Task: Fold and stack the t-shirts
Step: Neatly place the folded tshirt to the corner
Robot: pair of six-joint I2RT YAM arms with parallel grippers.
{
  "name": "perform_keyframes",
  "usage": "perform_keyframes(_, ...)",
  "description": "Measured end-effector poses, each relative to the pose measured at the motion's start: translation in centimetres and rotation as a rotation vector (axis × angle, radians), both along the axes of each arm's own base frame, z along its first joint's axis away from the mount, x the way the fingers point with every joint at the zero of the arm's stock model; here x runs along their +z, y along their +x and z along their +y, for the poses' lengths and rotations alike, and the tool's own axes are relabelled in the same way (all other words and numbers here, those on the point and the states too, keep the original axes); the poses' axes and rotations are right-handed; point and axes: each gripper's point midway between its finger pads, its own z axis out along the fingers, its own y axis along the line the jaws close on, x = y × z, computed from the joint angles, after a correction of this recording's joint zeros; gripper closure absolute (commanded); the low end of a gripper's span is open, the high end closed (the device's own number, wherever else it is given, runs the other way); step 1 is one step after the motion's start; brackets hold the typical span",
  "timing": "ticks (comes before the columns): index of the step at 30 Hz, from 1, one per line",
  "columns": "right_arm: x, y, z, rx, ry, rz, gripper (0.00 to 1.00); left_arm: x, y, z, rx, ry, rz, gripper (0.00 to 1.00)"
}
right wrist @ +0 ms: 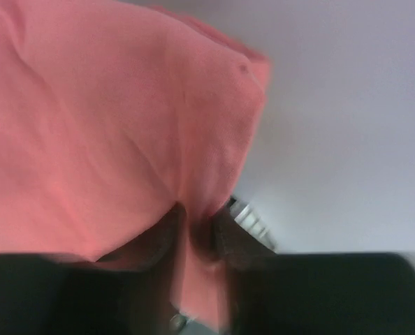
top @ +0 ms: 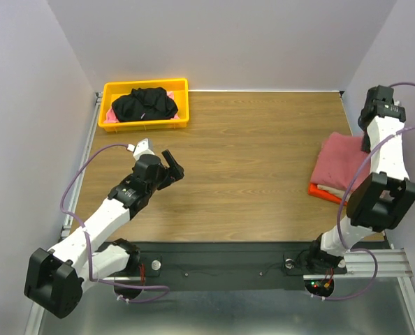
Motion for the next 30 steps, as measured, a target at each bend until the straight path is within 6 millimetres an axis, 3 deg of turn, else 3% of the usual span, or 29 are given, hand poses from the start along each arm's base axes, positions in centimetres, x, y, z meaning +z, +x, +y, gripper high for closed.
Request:
perform_keyframes(5,-4.3,-1.3,-2.0,-0.103,-0.008,0.139,0.0,-0.2,0.0,0.0,-0.003,0.005,0.004,0.01)
perform_keyframes(7,-4.4,-0.8,-1.8,-0.102,0.013,0.114,0.0,-0.2,0.0,0.1,0.0,0.007,0.003,0.01)
perform_keyframes(11,-2.9,1.5,-0.1,-0.038,0.115,-0.062,0.0,-0.2,0.1,0.2,0.006,0.011,0.002,0.01)
perform_keyframes(15,0.4,3.8,4.7,0.13,0.245,-0.321,0.0,-0.2,0.1,0.3,0.015,0.012,0.003,0.01)
perform_keyframes(17,2.2,4.6,9.8,0.288,0.338,-0.465,0.0,-0.1,0.0,0.5,0.023,0.013,0.003,0.01)
perform_keyframes(19,2.6,4.8,14.0,0.407,0.415,-0.537,0.0,0.1,-0.2,0.7,0.033,0.011,0.002,0.01)
perform_keyframes(21,1.3,4.4,18.6,0.516,0.515,-0.557,0.0,0.6,-0.4,1.1,0.052,0.006,-0.011,0.01)
perform_keyframes(22,0.6,4.3,19.9,0.541,0.549,-0.553,0.0,0.9,-0.4,1.4,0.065,0.004,-0.019,0.01)
perform_keyframes(24,-2.7,3.8,22.1,0.561,0.649,-0.544,0.0,1.9,-0.5,1.9,0.094,-0.004,-0.041,0.01)
perform_keyframes(28,-9.5,1.2,23.9,0.468,0.802,-0.485,0.0,4.1,-0.6,2.7,0.137,-0.027,-0.094,0.01)
perform_keyframes(30,-10.8,0.2,24.5,0.439,0.848,-0.473,0.0,5.2,-0.7,3.0,0.154,-0.044,-0.12,0.01)
